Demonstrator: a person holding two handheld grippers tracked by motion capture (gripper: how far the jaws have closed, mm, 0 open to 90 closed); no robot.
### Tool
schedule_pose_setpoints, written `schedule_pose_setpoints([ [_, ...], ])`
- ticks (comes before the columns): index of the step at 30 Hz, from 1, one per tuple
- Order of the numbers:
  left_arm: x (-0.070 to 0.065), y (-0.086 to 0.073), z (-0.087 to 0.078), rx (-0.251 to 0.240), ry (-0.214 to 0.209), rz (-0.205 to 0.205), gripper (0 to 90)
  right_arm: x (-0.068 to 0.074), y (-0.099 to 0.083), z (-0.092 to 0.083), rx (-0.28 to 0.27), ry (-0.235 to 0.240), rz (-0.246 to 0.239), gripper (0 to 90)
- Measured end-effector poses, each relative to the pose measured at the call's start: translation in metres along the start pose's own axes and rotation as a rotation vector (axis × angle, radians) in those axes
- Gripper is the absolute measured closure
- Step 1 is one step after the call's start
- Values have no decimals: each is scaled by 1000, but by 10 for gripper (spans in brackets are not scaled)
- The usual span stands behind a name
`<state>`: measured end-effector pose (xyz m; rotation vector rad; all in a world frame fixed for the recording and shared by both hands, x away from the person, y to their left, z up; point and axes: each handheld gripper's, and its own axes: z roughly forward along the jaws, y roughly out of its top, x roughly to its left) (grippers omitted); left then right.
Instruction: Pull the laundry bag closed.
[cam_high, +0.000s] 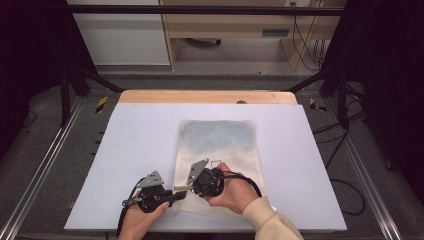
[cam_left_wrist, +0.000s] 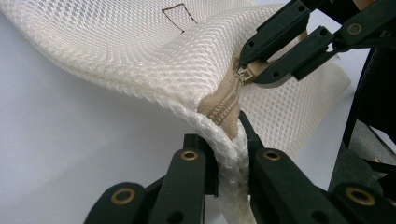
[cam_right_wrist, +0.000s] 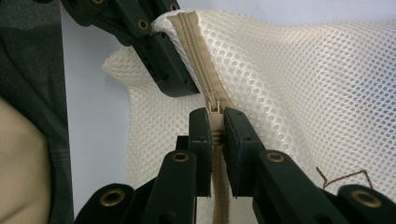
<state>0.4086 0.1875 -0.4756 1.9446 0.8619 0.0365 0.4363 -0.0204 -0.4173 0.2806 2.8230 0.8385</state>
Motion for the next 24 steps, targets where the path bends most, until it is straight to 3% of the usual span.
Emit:
schedule_pose_setpoints([
  [24, 0, 0, 0, -5, -1, -9, 849, -9, -21, -10, 13, -20, 38, 822],
])
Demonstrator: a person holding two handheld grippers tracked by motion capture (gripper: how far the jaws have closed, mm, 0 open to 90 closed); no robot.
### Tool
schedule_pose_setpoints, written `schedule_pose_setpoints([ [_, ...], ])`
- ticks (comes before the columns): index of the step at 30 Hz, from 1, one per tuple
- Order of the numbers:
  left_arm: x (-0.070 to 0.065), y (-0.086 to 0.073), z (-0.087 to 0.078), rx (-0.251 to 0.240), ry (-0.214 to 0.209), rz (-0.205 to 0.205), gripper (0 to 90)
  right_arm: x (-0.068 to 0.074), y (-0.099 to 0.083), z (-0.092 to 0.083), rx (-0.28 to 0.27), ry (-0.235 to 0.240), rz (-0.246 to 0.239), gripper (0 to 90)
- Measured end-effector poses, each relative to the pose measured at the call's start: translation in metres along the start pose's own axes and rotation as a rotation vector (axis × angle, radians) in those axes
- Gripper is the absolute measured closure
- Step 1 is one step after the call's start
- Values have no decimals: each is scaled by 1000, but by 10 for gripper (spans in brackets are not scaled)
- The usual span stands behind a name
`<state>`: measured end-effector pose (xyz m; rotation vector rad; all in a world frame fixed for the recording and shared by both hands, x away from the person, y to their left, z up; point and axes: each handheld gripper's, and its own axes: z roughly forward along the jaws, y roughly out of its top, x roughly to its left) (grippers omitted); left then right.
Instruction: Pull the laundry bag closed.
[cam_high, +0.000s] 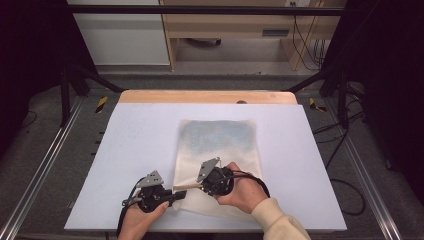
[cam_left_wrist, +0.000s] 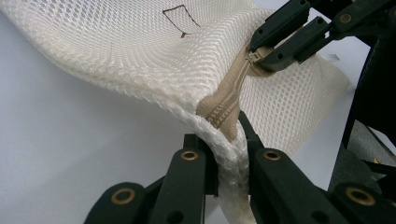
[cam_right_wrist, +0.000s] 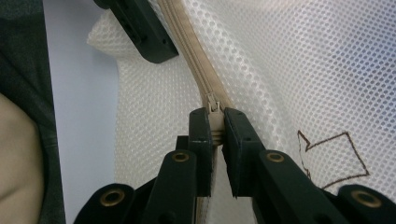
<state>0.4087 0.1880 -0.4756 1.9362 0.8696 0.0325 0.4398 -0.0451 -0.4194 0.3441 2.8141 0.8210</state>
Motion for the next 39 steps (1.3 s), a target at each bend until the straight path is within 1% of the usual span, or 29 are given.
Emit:
schedule_pose_setpoints([
  [4, 0, 0, 0, -1, 0, 0, 848, -1, -3, -2, 3, -4, 8, 822],
  [5, 0, 0, -1, -2, 0, -1, 849, -1, -5, -3, -4, -9, 12, 822],
  [11, -1, 0, 0, 0, -2, 4, 848, -1, -7, -7, -1, -12, 10, 822],
  [14, -1, 0, 0, 2, -1, 4, 848, -1, -9, -7, -1, -7, 20, 822],
  [21, -1, 0, 0, 2, -2, 5, 849, -1, -14, -10, 5, -8, 22, 822],
  [22, -1, 0, 0, 2, -2, 5, 848, -1, -15, -10, -4, -8, 24, 822],
  [27, -2, 0, 1, 3, -4, 6, 848, -1, -19, -12, -1, -8, 31, 822],
  [39, -2, 0, 2, 6, -5, 11, 849, -1, -24, -16, -8, -10, 29, 822],
])
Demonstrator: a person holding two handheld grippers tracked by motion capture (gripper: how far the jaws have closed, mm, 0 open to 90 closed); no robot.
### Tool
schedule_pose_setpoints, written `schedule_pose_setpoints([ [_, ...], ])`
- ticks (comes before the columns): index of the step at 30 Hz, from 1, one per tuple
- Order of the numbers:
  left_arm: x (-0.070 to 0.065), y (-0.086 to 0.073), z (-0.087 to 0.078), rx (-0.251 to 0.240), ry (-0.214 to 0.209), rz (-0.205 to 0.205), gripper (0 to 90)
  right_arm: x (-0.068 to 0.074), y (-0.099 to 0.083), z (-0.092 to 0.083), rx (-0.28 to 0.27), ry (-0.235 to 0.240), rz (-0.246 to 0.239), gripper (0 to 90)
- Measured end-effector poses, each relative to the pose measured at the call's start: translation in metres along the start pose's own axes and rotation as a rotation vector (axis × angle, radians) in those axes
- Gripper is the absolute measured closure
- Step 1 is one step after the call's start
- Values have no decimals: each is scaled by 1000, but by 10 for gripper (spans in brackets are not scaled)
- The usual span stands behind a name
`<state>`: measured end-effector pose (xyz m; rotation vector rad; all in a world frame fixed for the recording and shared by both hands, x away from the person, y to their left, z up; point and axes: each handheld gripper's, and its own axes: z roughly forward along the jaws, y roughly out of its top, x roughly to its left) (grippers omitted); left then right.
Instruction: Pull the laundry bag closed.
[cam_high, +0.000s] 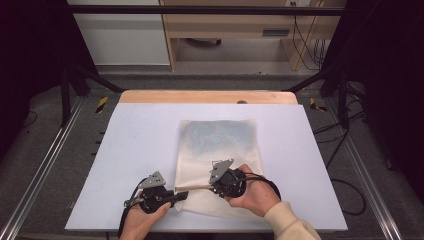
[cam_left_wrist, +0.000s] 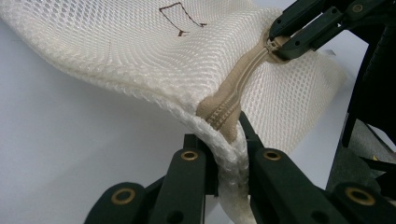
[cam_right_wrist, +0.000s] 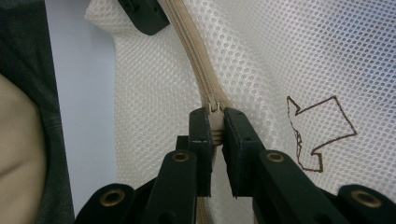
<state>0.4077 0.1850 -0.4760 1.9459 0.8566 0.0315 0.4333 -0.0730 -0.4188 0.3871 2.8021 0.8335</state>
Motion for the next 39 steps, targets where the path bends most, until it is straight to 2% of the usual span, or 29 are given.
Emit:
schedule_pose_setpoints([
  [14, 0, -1, 2, 2, 0, -2, 849, -2, -11, -8, 9, -12, 19, 822],
  [39, -1, -1, 3, 5, -4, 1, 849, -4, -18, -13, 2, -17, 28, 822],
])
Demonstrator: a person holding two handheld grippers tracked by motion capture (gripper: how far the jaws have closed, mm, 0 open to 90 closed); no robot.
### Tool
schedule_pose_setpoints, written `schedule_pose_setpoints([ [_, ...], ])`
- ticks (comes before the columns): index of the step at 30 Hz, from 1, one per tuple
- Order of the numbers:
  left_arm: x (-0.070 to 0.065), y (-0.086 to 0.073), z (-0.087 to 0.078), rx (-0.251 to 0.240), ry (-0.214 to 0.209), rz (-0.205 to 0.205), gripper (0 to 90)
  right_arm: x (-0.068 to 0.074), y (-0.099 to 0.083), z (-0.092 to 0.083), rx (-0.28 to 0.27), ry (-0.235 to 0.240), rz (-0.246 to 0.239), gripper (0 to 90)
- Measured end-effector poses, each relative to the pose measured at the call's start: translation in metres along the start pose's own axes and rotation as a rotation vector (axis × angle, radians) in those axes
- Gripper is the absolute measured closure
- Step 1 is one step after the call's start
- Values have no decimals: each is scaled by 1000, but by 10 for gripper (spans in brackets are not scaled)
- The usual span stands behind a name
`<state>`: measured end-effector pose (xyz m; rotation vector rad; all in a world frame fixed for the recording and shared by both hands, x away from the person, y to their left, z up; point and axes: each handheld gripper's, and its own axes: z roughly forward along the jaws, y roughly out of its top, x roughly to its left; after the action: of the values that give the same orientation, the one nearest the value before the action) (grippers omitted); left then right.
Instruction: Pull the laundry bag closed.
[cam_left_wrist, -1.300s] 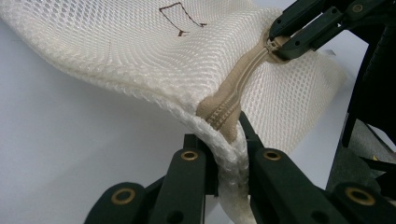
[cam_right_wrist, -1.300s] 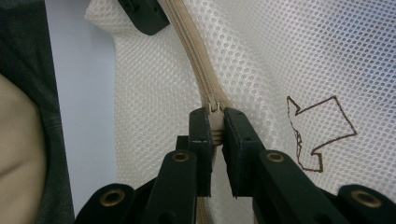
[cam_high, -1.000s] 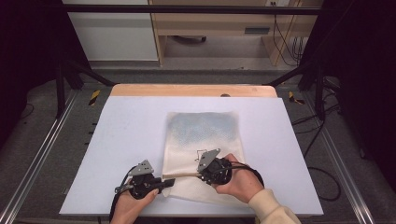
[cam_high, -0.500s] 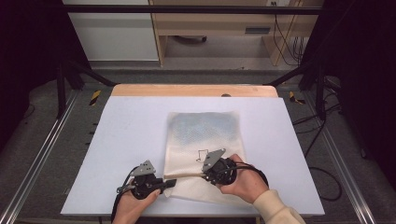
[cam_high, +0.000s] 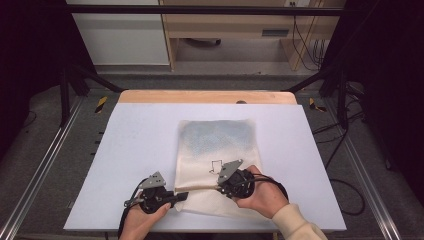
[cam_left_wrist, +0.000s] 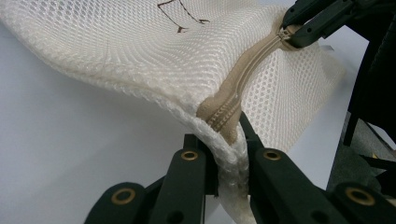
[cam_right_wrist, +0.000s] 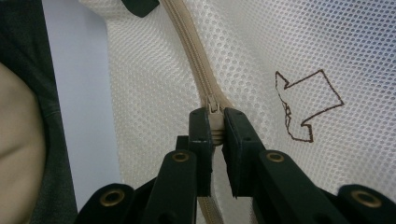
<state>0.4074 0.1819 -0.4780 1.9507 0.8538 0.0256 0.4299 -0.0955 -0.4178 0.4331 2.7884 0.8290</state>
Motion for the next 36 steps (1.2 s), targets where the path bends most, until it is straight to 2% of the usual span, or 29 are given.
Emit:
schedule_pose_setpoints([
  [36, -3, -1, 2, 8, 7, 11, 849, -1, -13, -7, 4, -9, 16, 822],
])
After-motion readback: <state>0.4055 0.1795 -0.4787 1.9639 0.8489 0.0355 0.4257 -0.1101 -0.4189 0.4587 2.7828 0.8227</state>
